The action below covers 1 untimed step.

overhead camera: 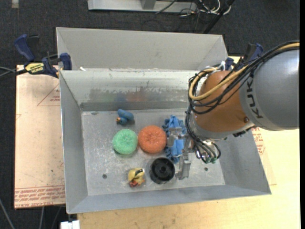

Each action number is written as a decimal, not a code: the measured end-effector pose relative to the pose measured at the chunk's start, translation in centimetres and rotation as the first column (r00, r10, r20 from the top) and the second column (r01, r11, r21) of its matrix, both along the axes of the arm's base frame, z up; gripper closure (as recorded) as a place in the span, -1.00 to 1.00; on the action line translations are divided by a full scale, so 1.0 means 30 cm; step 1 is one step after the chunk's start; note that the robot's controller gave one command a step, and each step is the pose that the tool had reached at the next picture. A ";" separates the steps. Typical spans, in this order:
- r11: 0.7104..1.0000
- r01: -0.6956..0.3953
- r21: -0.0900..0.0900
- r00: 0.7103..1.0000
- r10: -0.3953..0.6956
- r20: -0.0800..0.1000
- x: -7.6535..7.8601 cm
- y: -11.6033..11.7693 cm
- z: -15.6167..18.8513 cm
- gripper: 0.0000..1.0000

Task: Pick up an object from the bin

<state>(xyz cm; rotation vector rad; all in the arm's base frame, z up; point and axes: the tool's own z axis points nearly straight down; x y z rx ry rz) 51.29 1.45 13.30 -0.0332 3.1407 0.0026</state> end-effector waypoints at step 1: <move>1.000 -0.027 -0.001 1.000 0.027 0.000 -0.006 0.073 -0.069 -1.00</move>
Offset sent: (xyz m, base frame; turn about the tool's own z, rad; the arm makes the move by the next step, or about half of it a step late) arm -0.0140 0.0399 -0.0630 -0.1864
